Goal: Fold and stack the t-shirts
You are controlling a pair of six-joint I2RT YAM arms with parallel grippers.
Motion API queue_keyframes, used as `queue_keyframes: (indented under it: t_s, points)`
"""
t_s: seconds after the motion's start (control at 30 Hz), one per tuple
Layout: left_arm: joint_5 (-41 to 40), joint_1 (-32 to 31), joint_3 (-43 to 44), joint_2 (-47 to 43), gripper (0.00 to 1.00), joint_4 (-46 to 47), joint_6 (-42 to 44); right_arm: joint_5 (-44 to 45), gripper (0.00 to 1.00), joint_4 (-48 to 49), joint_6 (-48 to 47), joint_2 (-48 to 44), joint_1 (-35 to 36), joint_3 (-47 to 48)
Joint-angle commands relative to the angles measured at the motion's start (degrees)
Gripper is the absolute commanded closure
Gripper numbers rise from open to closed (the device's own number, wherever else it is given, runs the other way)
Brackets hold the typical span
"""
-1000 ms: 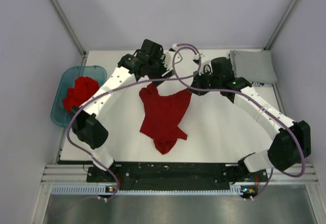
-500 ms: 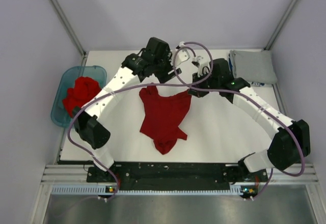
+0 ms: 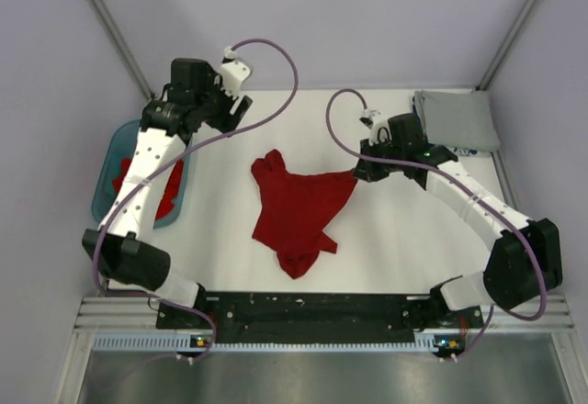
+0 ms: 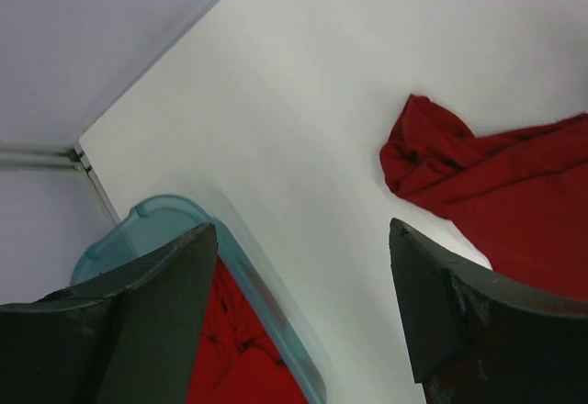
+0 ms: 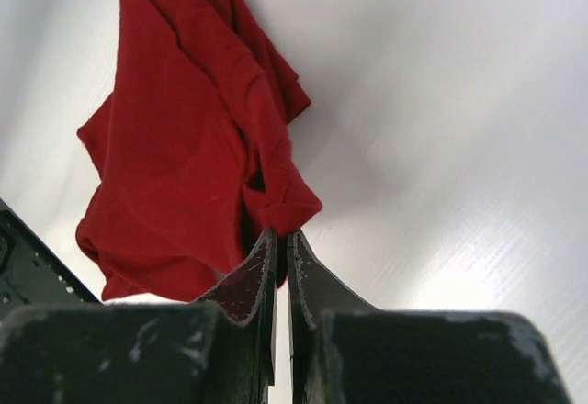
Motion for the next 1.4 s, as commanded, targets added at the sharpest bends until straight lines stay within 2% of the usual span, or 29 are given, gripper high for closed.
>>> queue_keyframes:
  t_s: [0.0, 0.13, 0.2, 0.23, 0.27, 0.33, 0.37, 0.43, 0.5, 0.6, 0.7, 0.8, 0.87, 1.0, 1.1, 1.37]
  points:
    - [5.8, 1.2, -10.7, -8.0, 0.21, 2.6, 0.5, -1.4, 1.00, 1.1, 3.3, -7.3, -7.8, -1.4]
    - [7.1, 1.3, -22.4, -9.7, 0.25, 3.0, 1.6, -0.1, 1.00, 2.4, 8.0, -13.1, -18.6, -7.2]
    - [8.5, 1.3, -25.4, -10.0, 0.27, 2.5, 1.4, 2.2, 1.00, 7.3, 12.3, -16.1, -23.8, -12.6]
    - [9.1, 1.3, -26.1, -10.0, 0.27, 2.0, 1.2, 2.4, 0.86, 10.7, 15.2, -17.3, -28.1, -15.8]
    - [9.3, 1.3, -26.8, -10.0, 0.27, 1.6, 1.1, 2.6, 0.57, 13.5, 17.9, -17.6, -30.6, -18.6]
    - [9.1, 1.4, -27.5, -10.1, 0.28, 1.3, 0.6, 1.7, 0.13, 15.8, 21.6, -16.8, -33.7, -19.9]
    - [8.9, 1.5, -27.8, -10.3, 0.28, 1.3, 0.6, 1.8, 0.07, 15.7, 21.0, -16.5, -33.6, -19.1]
    - [8.5, 2.0, -28.4, -11.2, 0.28, 1.7, 0.6, 4.2, 0.07, 15.6, 18.6, -16.7, -30.8, -16.6]
    - [8.2, 3.2, -29.4, -12.2, 0.27, 2.8, 0.0, 11.1, 0.08, 14.3, 12.8, -17.3, -24.5, -13.2]
    - [8.3, 5.8, -30.6, -12.6, 0.26, 4.2, -1.5, 17.2, 0.20, 12.8, 5.4, -15.6, -10.5, -9.7]
    - [9.0, 8.8, -31.6, -12.5, 0.27, 4.6, -2.9, 19.2, 0.32, 9.1, 2.4, -9.1, 2.7, -5.3]
    - [9.7, 12.6, -31.8, -12.9, 0.27, 4.5, -4.1, 22.5, 0.34, 3.6, -3.8, -0.3, 18.7, -0.5]
    - [10.6, 16.1, -31.9, -13.2, 0.27, 4.3, -4.2, 24.3, 0.34, 0.0, -7.6, 6.0, 25.6, 2.5]
    - [10.2, 18.5, -32.6, -14.5, 0.27, 4.3, -3.9, 21.2, 0.37, -6.1, -6.6, 16.5, 28.8, 8.0]
    - [10.9, 18.9, -33.3, -15.1, 0.27, 4.4, -3.9, 21.9, 0.48, -8.6, -6.1, 21.4, 28.8, 10.3]
    - [11.8, 18.9, -33.1, -15.0, 0.27, 4.2, -4.0, 21.9, 0.48, -8.3, -4.6, 29.1, 28.9, 10.8]
